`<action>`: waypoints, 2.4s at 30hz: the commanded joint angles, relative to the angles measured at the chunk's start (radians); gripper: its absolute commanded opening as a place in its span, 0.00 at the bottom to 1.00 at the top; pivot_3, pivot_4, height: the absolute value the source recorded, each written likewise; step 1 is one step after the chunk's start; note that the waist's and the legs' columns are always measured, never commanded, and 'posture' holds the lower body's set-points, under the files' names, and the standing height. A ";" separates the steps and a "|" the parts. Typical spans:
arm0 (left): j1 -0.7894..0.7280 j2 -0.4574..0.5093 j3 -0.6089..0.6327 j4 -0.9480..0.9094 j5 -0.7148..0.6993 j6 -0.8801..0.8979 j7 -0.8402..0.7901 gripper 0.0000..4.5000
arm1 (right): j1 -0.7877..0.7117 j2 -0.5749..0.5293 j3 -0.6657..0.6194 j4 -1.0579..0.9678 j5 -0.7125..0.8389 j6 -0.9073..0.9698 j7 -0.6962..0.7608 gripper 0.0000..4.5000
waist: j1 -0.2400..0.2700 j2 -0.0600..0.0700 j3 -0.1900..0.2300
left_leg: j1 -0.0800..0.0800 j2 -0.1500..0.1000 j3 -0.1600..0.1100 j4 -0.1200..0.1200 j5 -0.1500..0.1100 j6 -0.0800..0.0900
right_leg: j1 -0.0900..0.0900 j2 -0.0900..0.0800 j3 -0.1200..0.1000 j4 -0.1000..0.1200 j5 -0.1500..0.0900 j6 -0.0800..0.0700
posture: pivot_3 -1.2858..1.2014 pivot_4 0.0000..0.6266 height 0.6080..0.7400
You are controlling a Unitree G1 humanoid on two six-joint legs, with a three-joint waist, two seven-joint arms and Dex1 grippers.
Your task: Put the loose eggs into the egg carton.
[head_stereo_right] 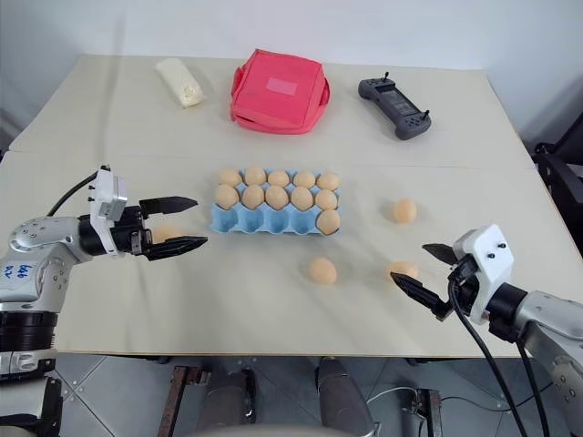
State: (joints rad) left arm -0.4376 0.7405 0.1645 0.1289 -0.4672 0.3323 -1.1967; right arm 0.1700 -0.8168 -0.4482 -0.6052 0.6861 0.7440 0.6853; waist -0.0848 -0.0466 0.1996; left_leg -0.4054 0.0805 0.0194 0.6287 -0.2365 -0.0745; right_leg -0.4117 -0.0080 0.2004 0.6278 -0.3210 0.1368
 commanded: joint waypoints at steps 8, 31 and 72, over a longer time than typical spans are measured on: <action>-0.041 -0.010 -0.014 0.005 0.003 -0.011 0.008 1.00 | 0.038 -0.051 -0.055 -0.068 0.013 0.012 0.034 1.00 | 0.001 0.000 0.000 | 0.000 0.000 0.000 -0.001 0.000 0.000 | 0.000 0.000 0.000 0.000 0.000 0.000 | 0.52 0.24 1.00; 0.076 0.019 0.005 -0.078 -0.023 0.004 -0.037 1.00 | -0.358 -0.057 0.415 0.024 -0.053 0.091 0.047 1.00 | -0.005 0.000 0.000 | -0.001 0.000 0.000 -0.002 -0.001 0.000 | -0.002 0.000 0.000 0.000 -0.001 -0.001 | 0.52 0.24 1.00; 0.163 0.008 0.040 -0.166 -0.054 0.022 0.056 1.00 | -0.738 0.200 0.532 0.279 -0.208 0.025 0.071 0.30 | -0.006 0.000 0.000 | -0.001 0.001 0.001 -0.001 -0.002 0.000 | -0.002 0.000 0.000 0.001 -0.001 -0.001 | 0.52 0.24 1.00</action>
State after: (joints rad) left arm -0.2644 0.7503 0.1864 -0.0254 -0.5049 0.3641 -1.1462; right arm -0.5448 -0.6293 0.1025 -0.3430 0.4826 0.7846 0.7715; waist -0.0904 -0.0468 0.1995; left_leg -0.4062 0.0812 0.0201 0.6276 -0.2389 -0.0748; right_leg -0.4140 -0.0078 0.2002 0.6289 -0.3215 0.1358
